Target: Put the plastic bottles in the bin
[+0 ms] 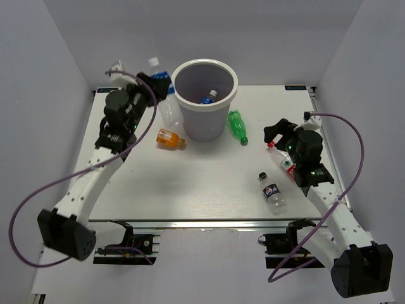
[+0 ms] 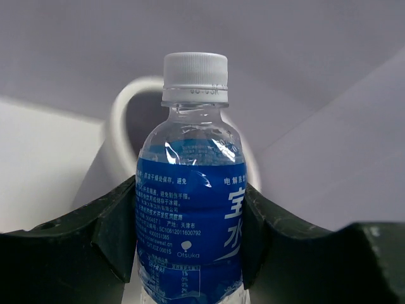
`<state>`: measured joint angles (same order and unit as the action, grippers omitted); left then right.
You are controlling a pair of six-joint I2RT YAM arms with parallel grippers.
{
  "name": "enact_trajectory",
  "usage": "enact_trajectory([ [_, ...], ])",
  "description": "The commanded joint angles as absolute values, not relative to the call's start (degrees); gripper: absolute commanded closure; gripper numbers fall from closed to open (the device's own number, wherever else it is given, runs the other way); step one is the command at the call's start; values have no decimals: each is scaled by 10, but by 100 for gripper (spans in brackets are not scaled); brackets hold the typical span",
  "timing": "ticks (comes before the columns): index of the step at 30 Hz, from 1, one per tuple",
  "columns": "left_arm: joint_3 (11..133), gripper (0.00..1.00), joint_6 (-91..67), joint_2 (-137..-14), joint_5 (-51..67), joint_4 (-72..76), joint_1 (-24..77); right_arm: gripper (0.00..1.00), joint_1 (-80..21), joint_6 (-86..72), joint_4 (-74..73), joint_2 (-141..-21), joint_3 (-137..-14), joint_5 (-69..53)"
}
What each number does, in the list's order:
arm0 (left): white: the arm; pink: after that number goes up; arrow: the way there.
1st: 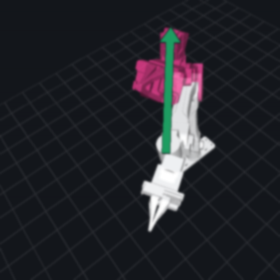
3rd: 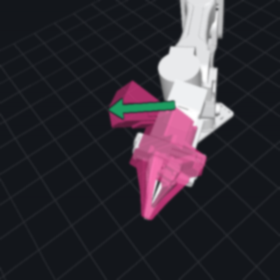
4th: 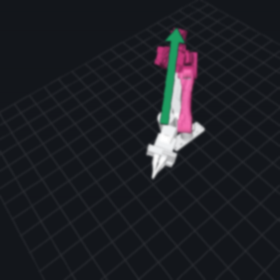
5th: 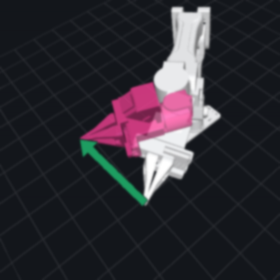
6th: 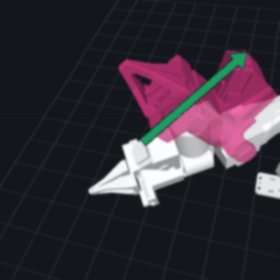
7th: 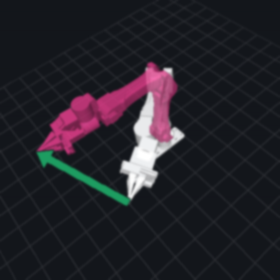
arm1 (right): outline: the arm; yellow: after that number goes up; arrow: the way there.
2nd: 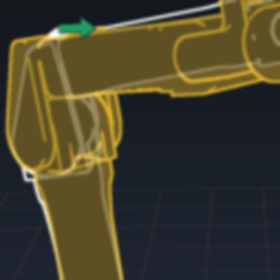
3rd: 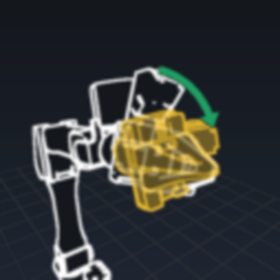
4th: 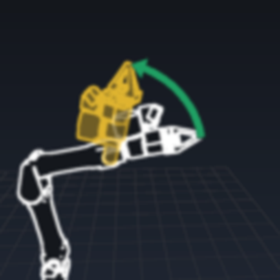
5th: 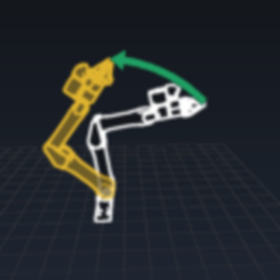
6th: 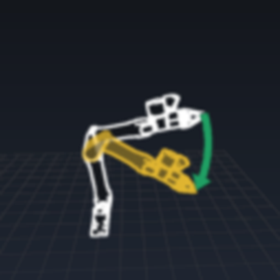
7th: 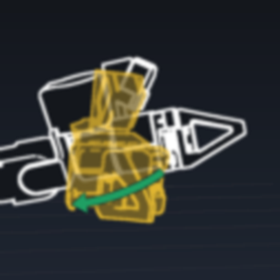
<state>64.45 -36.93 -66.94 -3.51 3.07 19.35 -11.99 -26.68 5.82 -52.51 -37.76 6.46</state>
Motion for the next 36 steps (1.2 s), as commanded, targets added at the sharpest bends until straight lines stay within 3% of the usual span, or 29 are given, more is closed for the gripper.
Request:
enact_trajectory([
  [1,737,56,-339,-770,38,128,196,11,-109,-260,103,-514,-371,53],
  [5,862,55,-363,-894,42,196,198,11,-105,-239,97,-514,-374,54],
  [11,1079,53,-374,-1091,40,131,206,11,-103,-190,121,-519,-367,5],
  [15,1208,23,-343,-1157,25,64,224,11,-102,-157,124,-536,-373,-45],
  [16,1227,3,-332,-1166,32,48,225,11,-102,-144,119,-546,-376,-59],
  [21,1299,2,-322,-1179,38,-20,226,11,-102,-97,130,-595,-393,-102],
  [25,1261,2,-288,-1116,26,-41,225,11,-101,-94,131,-663,-446,-121],
  [28,1149,2,-255,-1017,-18,-41,225,11,-102,-97,143,-740,-481,-143],
  [36,711,2,-255,-702,-221,-13,220,11,-109,-130,140,-982,-629,-176],
])
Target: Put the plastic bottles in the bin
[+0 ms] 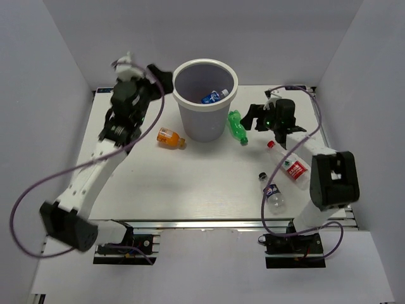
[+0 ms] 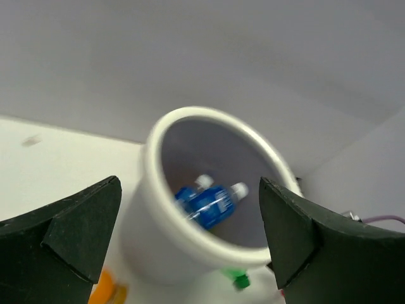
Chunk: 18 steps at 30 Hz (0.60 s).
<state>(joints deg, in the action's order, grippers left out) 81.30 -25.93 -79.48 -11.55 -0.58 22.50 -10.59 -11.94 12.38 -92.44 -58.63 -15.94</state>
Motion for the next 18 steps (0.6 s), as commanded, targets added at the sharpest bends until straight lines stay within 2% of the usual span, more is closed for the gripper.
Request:
enact_trajectory([
  [1,674,2,-276,-674,-242,-14,219,11,-110,-132,143,-1000,-641,-174],
  [3,575,2,-296,-604,-287,-14,218,11,-114,-139,147,-1057,-681,-180],
  [6,493,2,-337,-547,-307,-42,217,11,-129,-142,119,-1114,-736,-171],
  [14,415,2,-366,-536,-352,-105,215,12,-181,-145,74,-1204,-803,-41],
  [15,414,2,-371,-543,-360,-110,215,13,-183,-148,69,-1210,-809,-38],
  [18,410,2,-373,-550,-362,-115,215,26,-189,-168,69,-1212,-812,-26],
])
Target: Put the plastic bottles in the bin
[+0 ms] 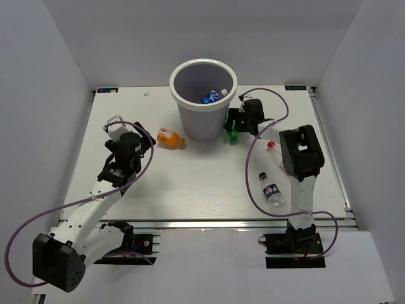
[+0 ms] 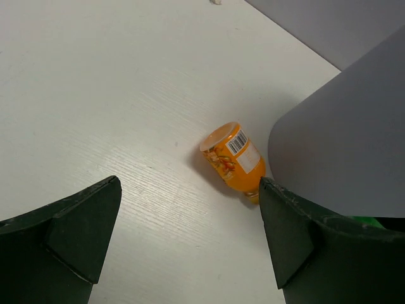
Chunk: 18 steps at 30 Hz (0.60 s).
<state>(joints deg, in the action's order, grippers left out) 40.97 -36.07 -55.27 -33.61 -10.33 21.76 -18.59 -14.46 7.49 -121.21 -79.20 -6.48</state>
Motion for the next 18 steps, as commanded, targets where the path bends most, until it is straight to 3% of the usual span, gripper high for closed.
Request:
enact_trajectory([
  [1,409,2,-372,-550,-363,-113,214,35,-189,-175,74,-1206,-805,-22],
  [3,405,2,-372,-549,-362,-107,214,47,-189,-180,88,-1176,-780,3],
  [4,402,2,-373,-548,-362,-104,214,59,-189,-180,90,-1150,-762,24],
  [7,400,2,-371,-548,-362,-107,214,73,-187,-180,87,-1106,-741,67],
  [13,384,2,-381,-548,-367,-113,212,76,-184,-166,34,-967,-746,112],
  [18,394,2,-383,-577,-359,-112,211,74,-196,-147,1,-919,-850,70],
])
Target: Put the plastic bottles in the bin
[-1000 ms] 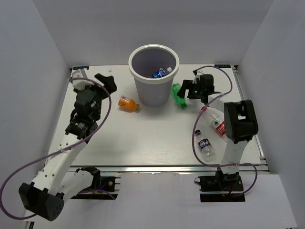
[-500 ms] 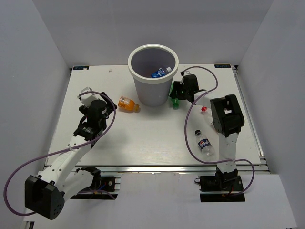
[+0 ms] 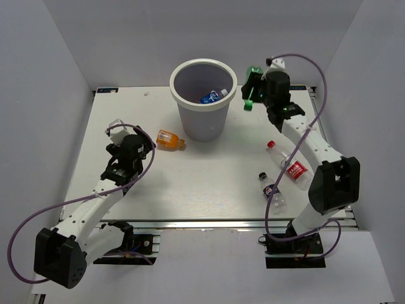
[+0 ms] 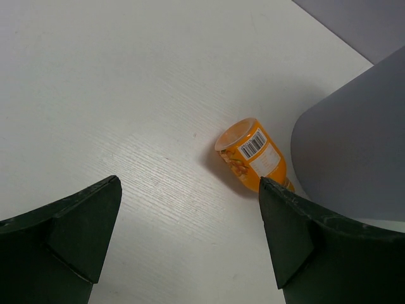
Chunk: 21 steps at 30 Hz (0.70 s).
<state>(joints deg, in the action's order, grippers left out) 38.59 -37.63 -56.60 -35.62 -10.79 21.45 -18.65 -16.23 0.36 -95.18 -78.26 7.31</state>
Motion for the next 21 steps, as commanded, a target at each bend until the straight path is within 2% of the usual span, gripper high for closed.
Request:
enact_trajectory([
  [1,395,2,-384,-581,-358,-114,210,74,-199,-142,1,-915,-862,70],
  [6,395,2,-376,-591,-347,-103,209,67,-256,-62,-17,-938,-947,69],
  [10,401,2,-373,-596,-333,-102,207,60,-307,-42,-84,-1025,-1090,73],
  [11,401,2,-373,-595,-332,-103,207,57,-311,-42,-97,-1038,-1112,70],
  [12,401,2,-367,-594,-327,-102,207,43,-318,-39,-118,-1052,-1134,69],
  [14,396,2,-366,-591,-323,-102,207,31,-325,-35,-134,-1085,-1184,80],
  [15,396,2,-366,-590,-320,-101,207,19,-331,-33,-148,-1094,-1197,81],
  [18,400,2,-366,-589,-321,-107,206,11,-335,-29,-165,-1114,-1234,73],
  [21,397,2,-364,-588,-315,-103,205,11,-335,-22,-171,-1103,-1224,71],
])
